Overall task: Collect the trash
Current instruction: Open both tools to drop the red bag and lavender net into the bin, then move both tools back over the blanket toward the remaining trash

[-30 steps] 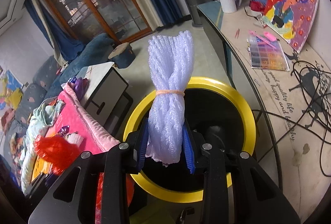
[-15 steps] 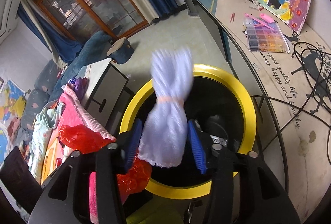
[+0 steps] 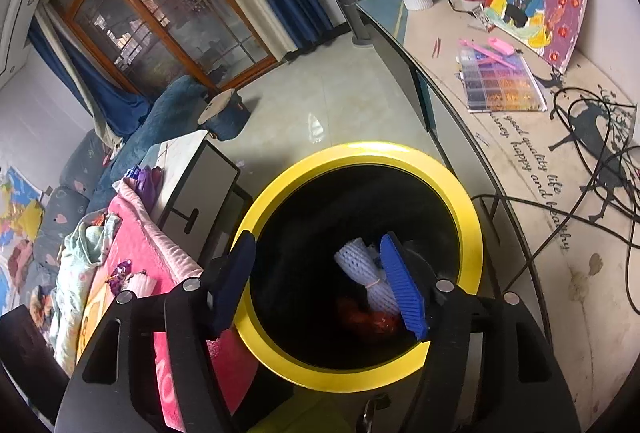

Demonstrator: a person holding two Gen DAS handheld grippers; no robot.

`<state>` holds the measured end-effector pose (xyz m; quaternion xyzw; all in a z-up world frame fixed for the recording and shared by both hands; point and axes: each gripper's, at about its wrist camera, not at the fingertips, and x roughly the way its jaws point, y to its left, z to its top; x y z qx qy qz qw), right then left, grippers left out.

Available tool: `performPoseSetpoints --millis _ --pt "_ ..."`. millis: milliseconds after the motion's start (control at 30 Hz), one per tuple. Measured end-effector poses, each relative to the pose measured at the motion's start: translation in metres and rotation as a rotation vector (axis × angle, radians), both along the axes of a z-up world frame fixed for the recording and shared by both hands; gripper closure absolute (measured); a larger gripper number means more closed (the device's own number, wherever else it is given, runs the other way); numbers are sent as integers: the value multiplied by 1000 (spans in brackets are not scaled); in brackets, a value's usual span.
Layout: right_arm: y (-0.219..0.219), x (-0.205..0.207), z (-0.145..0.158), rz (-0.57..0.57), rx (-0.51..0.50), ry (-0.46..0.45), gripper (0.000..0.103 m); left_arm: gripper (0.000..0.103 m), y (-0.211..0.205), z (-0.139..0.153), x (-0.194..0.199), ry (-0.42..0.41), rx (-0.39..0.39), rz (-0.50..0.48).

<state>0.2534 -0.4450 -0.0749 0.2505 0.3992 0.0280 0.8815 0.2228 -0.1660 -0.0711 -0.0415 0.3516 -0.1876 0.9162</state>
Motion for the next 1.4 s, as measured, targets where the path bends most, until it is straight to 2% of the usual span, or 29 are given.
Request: performPoseSetpoints --millis 633,1200,1400 --pt "53 -21 30 66 -91 -103 33 11 56 34 -54 -175 45 129" --pt "129 -52 54 222 -194 -232 30 11 113 50 -79 -230 16 271" --pt "150 -61 57 280 -211 -252 29 11 126 52 -85 -238 5 310"
